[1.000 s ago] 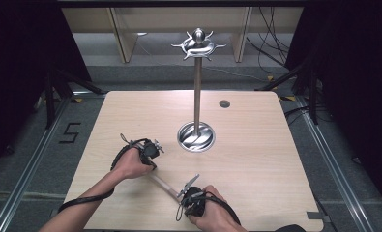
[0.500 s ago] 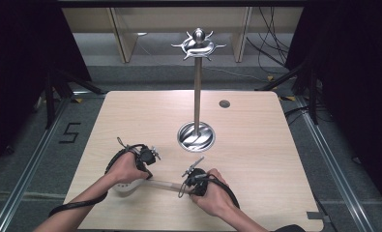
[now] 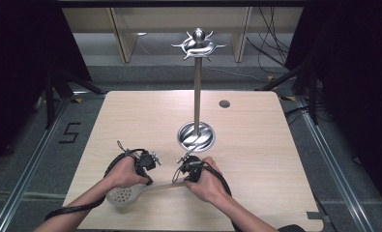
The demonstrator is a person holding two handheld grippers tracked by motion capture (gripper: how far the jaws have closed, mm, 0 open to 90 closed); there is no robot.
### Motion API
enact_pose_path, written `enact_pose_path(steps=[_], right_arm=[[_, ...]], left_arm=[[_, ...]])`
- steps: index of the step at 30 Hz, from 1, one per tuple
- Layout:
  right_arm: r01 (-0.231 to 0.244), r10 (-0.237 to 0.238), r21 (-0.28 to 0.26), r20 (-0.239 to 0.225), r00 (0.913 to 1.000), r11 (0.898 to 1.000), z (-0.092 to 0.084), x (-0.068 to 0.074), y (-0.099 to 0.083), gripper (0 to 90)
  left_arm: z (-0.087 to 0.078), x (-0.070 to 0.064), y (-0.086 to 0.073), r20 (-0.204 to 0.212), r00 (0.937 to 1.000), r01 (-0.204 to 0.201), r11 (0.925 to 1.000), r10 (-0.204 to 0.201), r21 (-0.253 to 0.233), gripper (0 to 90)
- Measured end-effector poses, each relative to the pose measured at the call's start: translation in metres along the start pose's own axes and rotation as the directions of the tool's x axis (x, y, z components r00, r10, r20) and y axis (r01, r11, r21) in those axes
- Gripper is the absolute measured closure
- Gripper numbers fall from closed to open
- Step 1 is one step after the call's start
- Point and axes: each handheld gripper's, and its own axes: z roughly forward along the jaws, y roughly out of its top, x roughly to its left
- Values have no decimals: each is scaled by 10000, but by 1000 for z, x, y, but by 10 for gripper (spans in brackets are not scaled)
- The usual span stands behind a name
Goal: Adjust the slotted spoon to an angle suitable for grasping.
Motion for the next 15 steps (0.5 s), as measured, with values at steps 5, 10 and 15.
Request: enact_pose_path(steps=[5,10,15], right_arm=[[181,-180,170,-40,9998,9997,2,5,-5,900],[221,-211,416,-249,9995,9989,7,8,-5,900],[139,-127,463,-269,9996,9988,11,8,-5,900]], left_arm=[[0,2,-1,152,9997,217,9997,-216,-110,895],[0,0,0,96,9999,112,9999,-111,-77,896],[0,-1,-1,160,9998,-89,10000,89,24,895]])
